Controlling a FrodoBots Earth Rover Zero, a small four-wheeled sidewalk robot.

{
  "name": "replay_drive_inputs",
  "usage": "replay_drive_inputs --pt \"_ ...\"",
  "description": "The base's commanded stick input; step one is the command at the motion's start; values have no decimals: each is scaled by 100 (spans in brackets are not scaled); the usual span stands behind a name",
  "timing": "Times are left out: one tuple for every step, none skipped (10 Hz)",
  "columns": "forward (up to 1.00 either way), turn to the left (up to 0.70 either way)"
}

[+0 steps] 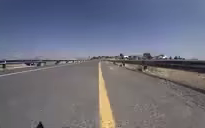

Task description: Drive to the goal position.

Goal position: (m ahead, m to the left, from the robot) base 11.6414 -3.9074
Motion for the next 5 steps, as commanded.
replay_drive_inputs --pt "100 0" --pt "100 0" --pt "100 0" --pt "100 0" --pt "100 0"
